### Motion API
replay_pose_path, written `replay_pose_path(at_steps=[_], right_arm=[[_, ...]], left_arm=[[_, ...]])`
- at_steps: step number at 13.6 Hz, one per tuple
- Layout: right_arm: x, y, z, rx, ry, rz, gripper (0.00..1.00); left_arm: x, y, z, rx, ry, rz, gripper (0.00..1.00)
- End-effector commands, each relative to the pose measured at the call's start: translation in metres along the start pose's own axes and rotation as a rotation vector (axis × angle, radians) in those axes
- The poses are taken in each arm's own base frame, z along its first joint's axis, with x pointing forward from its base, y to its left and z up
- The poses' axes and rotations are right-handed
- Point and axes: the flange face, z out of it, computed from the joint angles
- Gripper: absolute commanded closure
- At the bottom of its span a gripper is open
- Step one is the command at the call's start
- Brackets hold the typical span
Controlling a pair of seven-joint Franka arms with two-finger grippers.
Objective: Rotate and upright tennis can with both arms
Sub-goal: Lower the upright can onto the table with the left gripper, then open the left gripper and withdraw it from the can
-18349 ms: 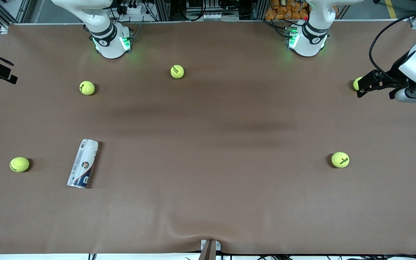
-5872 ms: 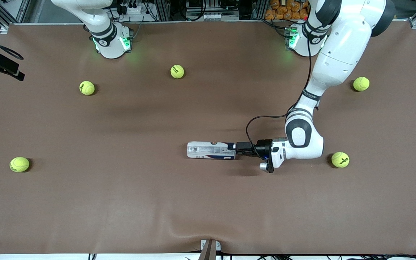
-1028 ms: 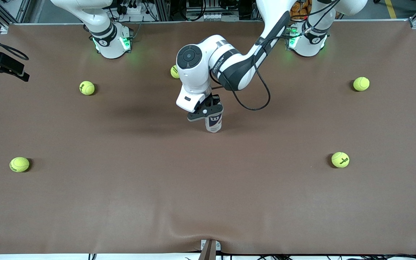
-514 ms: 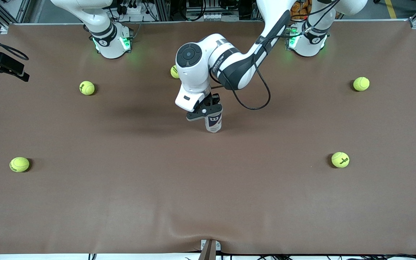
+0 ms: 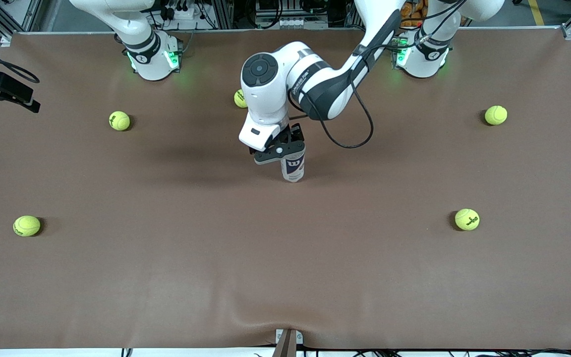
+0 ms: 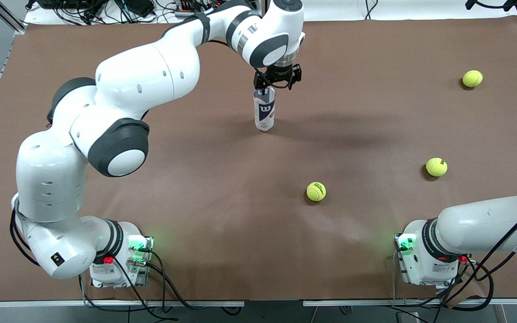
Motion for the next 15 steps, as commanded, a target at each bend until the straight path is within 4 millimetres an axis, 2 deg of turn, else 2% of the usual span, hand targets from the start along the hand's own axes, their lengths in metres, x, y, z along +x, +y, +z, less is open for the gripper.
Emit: replay_pose_path(at_steps=[1,4,7,8,10,12,14,15], right_arm=[[-0.001,-0.003,-0.001,-0.014,0.006,0.0,0.0],[-0.001,-0.004,-0.001,-0.014,0.006,-0.002,0.0],[-0.001,-0.004,-0.001,-0.016,0.006,-0.003,0.0],[-0.001,-0.004,-0.001,-0.014,0.005,-0.003,0.0],[-0.001,-0.004,-0.001,-0.014,0.005,-0.003,0.0],[-0.001,-0.004,-0.001,-0.014,0.005,-0.003,0.0],[-0.001,-0.004,-0.001,-0.016,0.006,-0.003,0.0],[-0.001,-0.004,-0.001,-0.014,0.005,-0.003,0.0]], left_arm=[[0.006,-0.012,-0.036,-0.011,0.017,-0.026,0.0],[0.01,-0.024,-0.065,-0.005,0.031,-0.046,0.0],[0.044,-0.059,-0.101,-0.008,0.027,-0.106,0.0],[0.062,-0.076,-0.116,-0.02,0.029,-0.14,0.0],[0.078,-0.098,-0.148,-0.051,0.056,-0.177,0.0],[0.104,-0.132,-0.179,-0.08,0.074,-0.23,0.0],[0.118,-0.161,-0.188,-0.036,0.052,-0.141,0.0],[0.117,-0.169,-0.199,-0.033,0.055,-0.062,0.0]])
